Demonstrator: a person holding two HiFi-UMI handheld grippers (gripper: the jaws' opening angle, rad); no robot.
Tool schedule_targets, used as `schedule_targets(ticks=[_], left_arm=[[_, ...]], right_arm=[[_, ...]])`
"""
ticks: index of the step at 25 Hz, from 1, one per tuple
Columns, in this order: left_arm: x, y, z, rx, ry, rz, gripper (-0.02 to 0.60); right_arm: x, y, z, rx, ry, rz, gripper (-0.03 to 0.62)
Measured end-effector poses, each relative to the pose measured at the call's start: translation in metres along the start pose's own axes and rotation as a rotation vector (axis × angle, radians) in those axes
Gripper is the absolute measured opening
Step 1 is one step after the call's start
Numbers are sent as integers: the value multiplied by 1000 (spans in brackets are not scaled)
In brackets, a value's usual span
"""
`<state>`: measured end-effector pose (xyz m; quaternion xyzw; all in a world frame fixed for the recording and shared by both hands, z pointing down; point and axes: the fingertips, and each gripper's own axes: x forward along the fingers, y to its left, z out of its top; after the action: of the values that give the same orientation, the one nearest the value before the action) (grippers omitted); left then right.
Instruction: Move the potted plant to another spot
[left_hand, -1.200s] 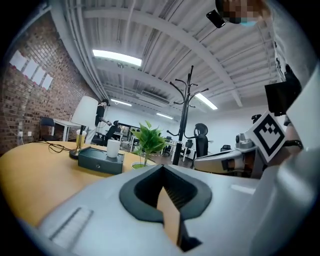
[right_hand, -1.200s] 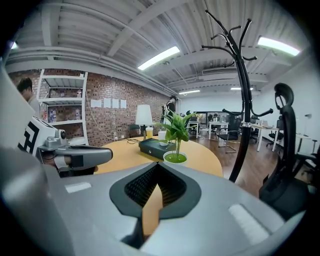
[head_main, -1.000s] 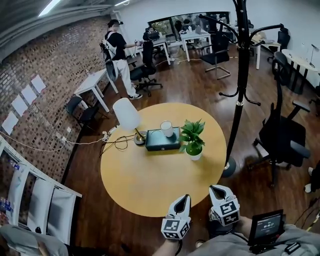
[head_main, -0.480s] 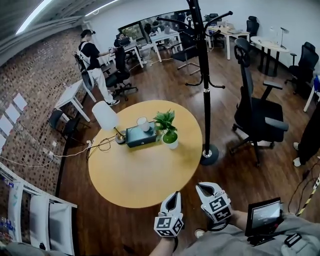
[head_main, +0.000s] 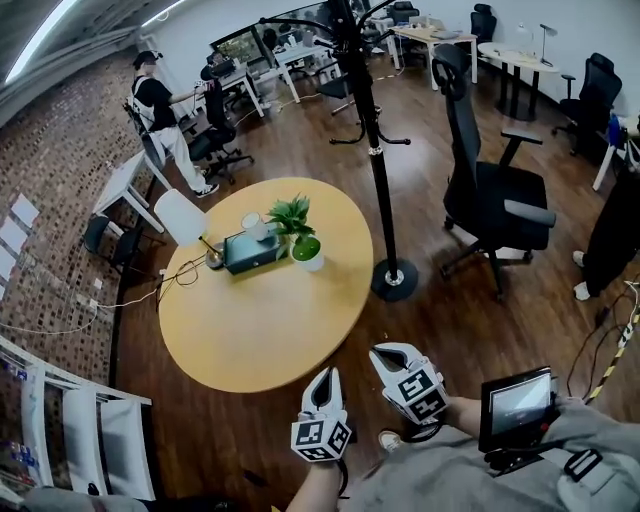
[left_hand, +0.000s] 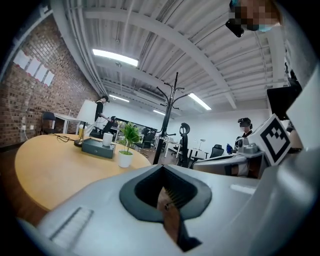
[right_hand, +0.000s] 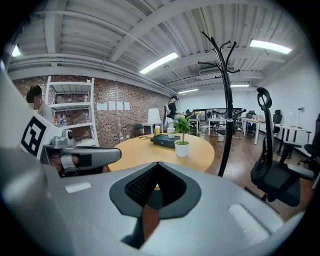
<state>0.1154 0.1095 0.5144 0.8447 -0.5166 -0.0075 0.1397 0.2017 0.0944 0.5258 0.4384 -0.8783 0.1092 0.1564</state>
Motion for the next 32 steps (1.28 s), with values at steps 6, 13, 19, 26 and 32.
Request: schedule_targets(ticks=[6, 13, 19, 26, 32], left_arm=[[-12, -6, -7, -1, 25, 43, 5], [-13, 8, -14, 1, 24, 82, 5], [-16, 12, -13, 2, 17, 108, 5], [-20, 12, -9, 3, 7, 121, 5], [-14, 9, -10, 7, 1, 120, 5]], right_arm=[[-8, 4, -5, 5, 13, 33, 3], [7, 11, -11, -4, 23, 79, 2], [13, 17, -6, -30, 19, 111, 2], [15, 20, 0, -43, 12, 129, 2], [20, 15, 3, -54, -8, 129, 2]])
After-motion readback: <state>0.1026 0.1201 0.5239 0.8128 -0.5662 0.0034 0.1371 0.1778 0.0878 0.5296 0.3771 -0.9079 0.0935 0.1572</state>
